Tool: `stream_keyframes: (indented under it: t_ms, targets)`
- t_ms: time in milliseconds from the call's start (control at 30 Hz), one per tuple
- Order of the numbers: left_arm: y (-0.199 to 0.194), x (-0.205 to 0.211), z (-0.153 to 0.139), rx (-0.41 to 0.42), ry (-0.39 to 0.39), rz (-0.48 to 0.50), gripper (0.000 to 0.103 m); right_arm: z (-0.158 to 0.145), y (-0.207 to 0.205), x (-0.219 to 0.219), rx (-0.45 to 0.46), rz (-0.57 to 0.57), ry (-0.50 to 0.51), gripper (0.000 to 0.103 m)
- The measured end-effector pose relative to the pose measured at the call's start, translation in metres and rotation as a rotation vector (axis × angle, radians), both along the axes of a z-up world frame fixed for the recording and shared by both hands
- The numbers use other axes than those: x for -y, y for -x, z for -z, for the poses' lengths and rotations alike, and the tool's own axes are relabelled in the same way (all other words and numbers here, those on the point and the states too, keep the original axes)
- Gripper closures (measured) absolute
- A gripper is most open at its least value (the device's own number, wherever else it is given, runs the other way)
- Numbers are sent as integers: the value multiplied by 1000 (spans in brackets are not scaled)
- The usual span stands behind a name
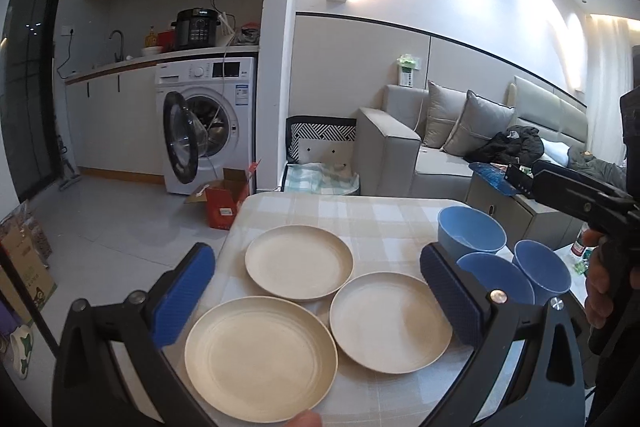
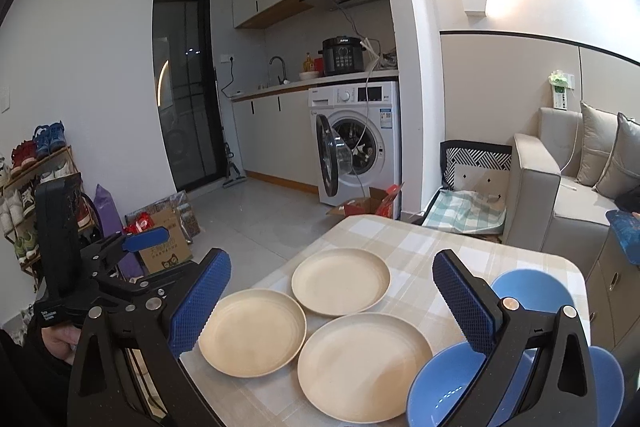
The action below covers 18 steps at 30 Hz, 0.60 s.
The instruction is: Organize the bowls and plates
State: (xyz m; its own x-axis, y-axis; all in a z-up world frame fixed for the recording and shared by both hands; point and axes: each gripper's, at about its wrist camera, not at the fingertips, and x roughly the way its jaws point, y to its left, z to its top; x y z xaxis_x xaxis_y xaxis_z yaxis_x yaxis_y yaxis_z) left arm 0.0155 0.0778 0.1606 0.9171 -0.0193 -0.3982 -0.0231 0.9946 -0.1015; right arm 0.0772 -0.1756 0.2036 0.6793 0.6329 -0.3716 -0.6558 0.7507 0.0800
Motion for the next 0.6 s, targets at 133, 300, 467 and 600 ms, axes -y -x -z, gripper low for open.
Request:
stream_keyframes:
  t_ms: [133,300,467,600]
  targets:
    - [-10,-4,-11,0,-29,-10,0,-10,-9,-3,-4,-9,14,0]
    - [-28,-9,-22,-2,-52,-16,0,-21,-26,-16,-17,-34,20,0]
    - [-50,-17,-30,0,-60,-32,0,-23,-49,-33,-39,-49,28,0]
    - [-75,-27,-25,-27,-54,-41,0,-20,-74,-48,-74,-41,39,0]
